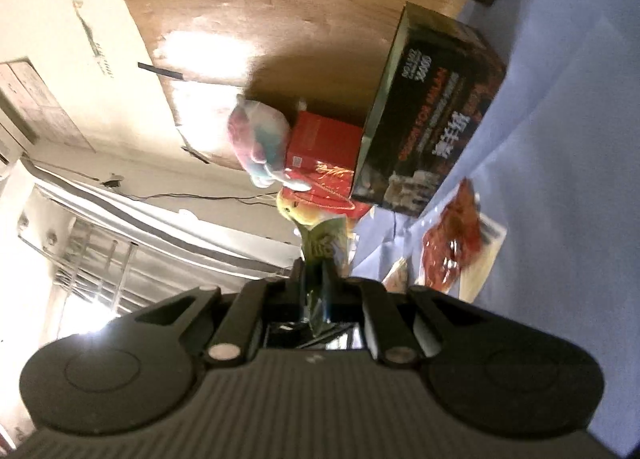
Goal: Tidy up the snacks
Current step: 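Lift the green packet into the black tin and release it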
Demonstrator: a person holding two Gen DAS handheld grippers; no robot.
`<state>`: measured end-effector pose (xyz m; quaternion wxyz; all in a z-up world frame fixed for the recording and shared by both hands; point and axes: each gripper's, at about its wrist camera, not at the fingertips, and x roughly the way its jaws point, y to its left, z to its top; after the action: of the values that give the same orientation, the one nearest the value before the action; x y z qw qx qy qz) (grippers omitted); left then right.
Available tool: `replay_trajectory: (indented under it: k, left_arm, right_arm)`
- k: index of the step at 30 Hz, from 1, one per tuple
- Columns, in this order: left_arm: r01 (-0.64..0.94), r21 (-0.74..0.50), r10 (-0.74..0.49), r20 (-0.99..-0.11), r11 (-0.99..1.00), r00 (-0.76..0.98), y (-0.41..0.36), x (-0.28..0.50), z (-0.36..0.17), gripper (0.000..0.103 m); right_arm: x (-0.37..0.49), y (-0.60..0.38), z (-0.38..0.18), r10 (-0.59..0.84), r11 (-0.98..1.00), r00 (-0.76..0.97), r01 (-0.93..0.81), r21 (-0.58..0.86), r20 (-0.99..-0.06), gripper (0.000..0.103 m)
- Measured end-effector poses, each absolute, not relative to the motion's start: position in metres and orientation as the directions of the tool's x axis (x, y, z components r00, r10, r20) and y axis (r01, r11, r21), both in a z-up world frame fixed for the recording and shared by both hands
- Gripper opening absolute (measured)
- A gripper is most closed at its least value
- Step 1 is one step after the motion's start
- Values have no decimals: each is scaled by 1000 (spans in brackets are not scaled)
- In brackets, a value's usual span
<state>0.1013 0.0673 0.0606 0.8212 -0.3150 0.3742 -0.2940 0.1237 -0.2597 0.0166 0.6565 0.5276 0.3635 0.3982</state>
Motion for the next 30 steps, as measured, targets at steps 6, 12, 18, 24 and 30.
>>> replay_trajectory:
  k: [6, 12, 18, 24, 30]
  left_arm:
    - [248, -608, -594, -471, 755, 652, 73, 137, 93, 34]
    - [143, -442, -390, -539, 885, 746, 73, 194, 97, 34]
    - [44, -173, -142, -606, 984, 783, 50, 221, 82, 35]
    - [5, -210, -122, -549, 978, 827, 68, 195, 91, 40]
    - [66, -408, -309, -566, 910, 764, 87, 146, 81, 43]
  right_arm:
    - [168, -224, 61, 862, 352, 473, -294, 889, -185, 11]
    - [212, -170, 81, 756, 608, 561, -406, 682, -339, 14]
    - [222, -121, 71, 661, 747, 619, -485, 455, -424, 22]
    - [208, -145, 65, 621, 776, 673, -454, 437, -403, 47]
    - [169, -210, 43, 645, 710, 667, -342, 616, -373, 47]
